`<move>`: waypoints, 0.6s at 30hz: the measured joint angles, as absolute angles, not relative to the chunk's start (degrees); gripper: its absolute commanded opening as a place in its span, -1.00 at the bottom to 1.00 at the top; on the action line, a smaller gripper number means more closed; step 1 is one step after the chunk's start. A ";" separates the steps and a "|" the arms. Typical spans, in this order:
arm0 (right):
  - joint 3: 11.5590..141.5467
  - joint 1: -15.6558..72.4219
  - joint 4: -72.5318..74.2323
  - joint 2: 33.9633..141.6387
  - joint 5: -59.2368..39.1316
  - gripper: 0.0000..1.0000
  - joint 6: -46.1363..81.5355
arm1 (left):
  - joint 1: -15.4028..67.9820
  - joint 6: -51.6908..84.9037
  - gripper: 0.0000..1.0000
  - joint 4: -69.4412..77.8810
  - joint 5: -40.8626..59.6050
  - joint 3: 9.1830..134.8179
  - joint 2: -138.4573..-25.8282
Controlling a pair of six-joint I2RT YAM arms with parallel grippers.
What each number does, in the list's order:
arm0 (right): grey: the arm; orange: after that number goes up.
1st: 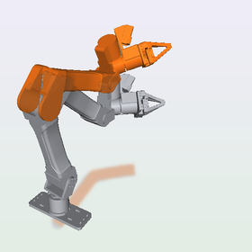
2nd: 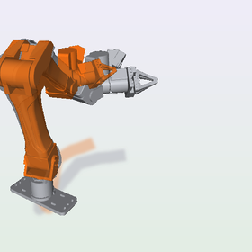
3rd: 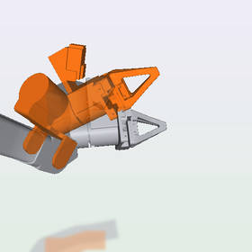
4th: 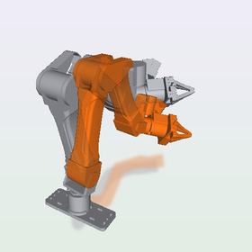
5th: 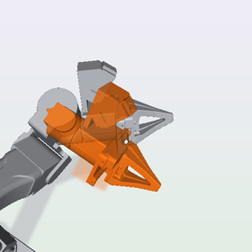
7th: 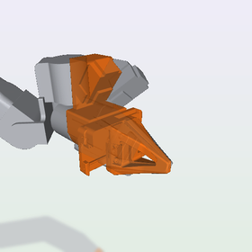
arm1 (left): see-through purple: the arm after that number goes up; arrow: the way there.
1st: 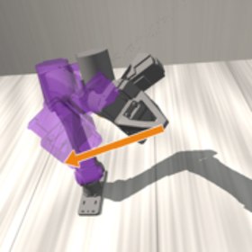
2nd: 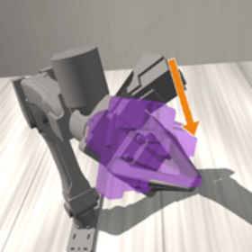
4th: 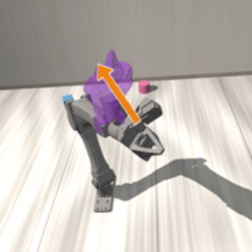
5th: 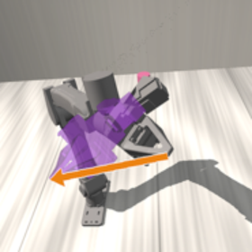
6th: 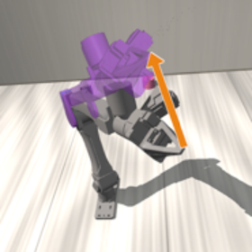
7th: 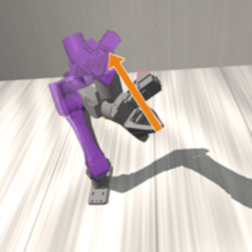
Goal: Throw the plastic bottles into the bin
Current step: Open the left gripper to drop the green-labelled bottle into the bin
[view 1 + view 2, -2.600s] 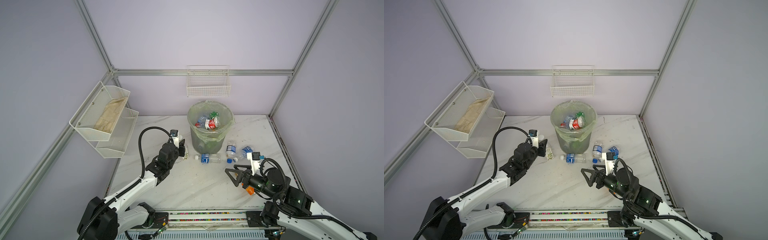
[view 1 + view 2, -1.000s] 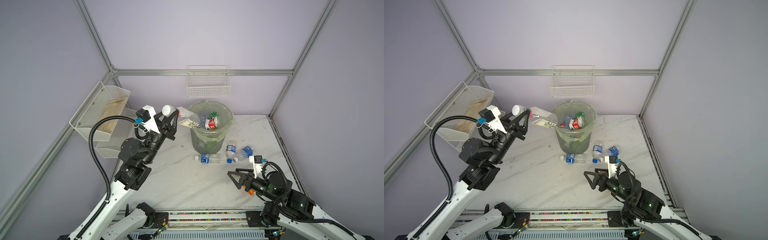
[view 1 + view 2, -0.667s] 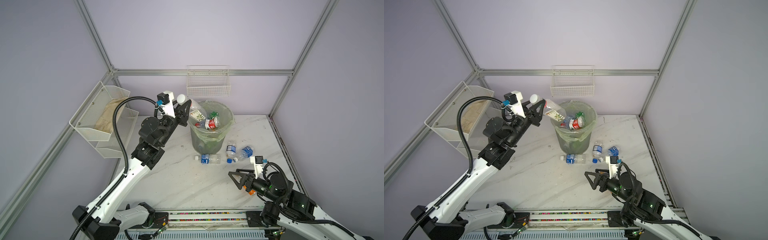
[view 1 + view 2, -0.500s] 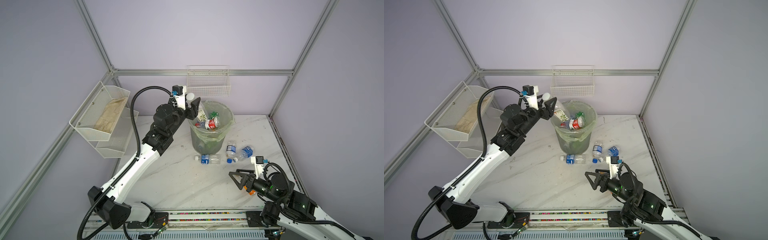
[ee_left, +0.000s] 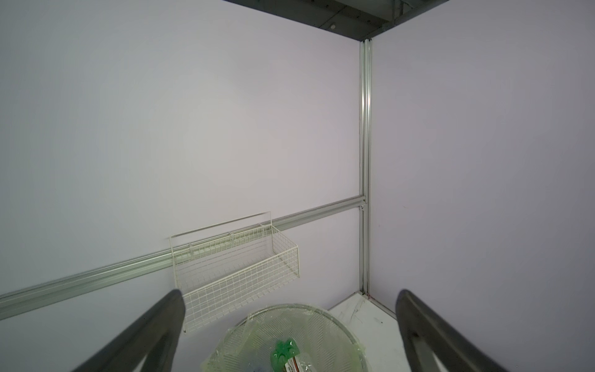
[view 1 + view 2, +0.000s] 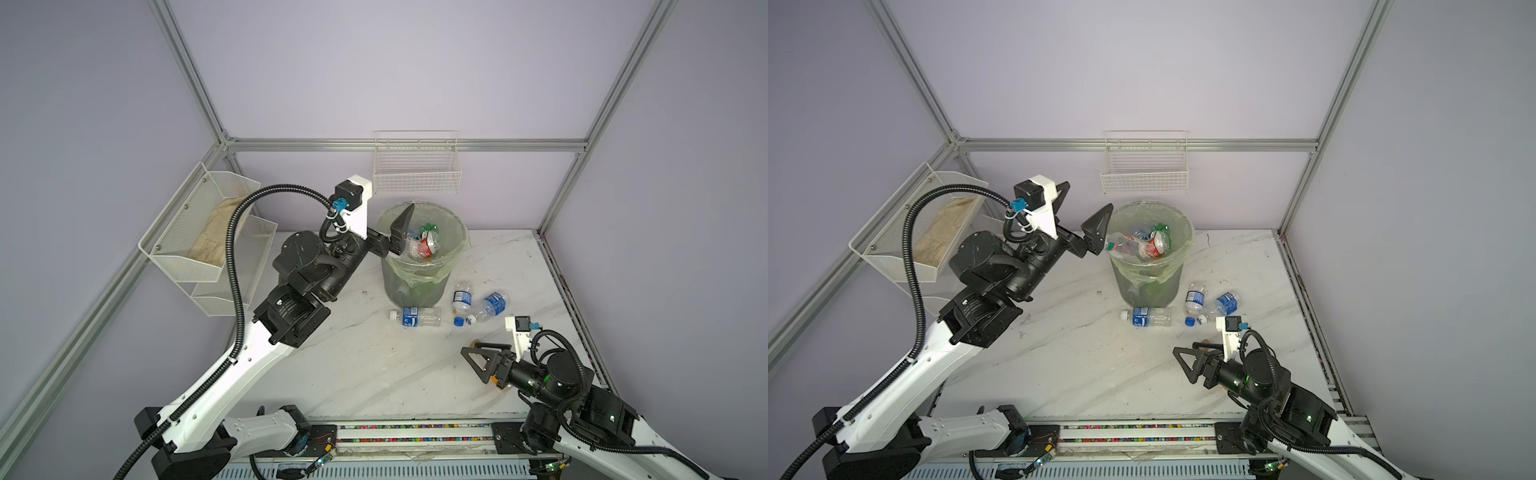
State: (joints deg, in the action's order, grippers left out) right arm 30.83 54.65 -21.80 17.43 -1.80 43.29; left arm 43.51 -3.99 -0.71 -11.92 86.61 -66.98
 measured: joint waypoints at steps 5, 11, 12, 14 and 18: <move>30.83 54.65 -21.41 18.65 -2.48 0.82 43.40 | 43.53 -3.84 1.00 -0.78 -12.56 83.72 -66.35; 30.83 54.65 -21.69 16.62 -2.39 0.82 43.62 | 43.53 -0.54 0.87 -3.44 -13.96 76.03 -64.31; 30.83 54.65 -21.69 16.27 -2.39 0.82 43.72 | 43.53 0.10 0.77 -4.21 -14.55 74.70 -63.70; 30.70 54.65 -21.69 15.75 -2.39 0.82 44.01 | 43.44 2.66 0.50 -5.02 -16.43 71.88 -62.43; 29.85 54.65 -21.74 15.38 -2.39 0.82 44.42 | 41.34 7.64 0.31 -7.18 -17.56 68.60 -61.28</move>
State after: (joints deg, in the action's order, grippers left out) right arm 29.85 54.65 -21.74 15.38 -2.39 44.42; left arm 41.34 7.64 -7.18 -17.56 68.60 -61.28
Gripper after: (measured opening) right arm 0.911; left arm 0.678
